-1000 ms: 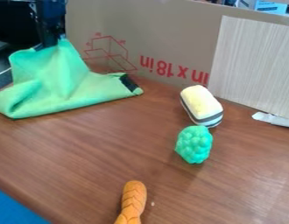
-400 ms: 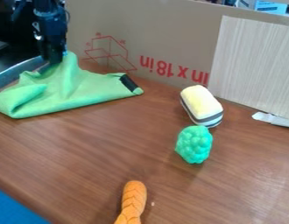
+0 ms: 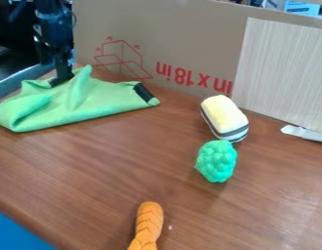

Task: Folded cloth from right bottom to left top

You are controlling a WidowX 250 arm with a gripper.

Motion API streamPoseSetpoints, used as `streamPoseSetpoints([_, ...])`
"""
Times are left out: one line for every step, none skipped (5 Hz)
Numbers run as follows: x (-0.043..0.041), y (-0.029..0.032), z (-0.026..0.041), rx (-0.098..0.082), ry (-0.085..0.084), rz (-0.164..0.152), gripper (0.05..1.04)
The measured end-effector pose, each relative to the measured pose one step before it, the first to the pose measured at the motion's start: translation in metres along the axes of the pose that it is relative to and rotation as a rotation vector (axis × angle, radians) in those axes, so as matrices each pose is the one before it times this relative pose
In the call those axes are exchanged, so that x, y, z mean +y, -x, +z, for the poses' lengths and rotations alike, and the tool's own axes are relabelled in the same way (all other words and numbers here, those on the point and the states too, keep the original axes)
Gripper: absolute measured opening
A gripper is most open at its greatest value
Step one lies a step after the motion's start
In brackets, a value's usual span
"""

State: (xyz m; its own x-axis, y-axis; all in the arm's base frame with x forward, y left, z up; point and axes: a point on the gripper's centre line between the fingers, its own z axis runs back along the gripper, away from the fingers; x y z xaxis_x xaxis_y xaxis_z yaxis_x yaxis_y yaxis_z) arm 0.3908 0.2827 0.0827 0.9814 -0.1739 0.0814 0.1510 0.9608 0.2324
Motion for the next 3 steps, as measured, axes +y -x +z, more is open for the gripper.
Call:
streamPoseSetpoints([-0.00949,0.001,0.0165,-0.0615,0.0105,-0.0085,1.0])
streamPoseSetpoints([-0.03181,0.00041,0.02349,-0.0458,-0.0146,-0.063,1.0])
streamPoseSetpoints([-0.05888,-0.00548,0.01577,-0.0243,-0.045,-0.1665,1.0])
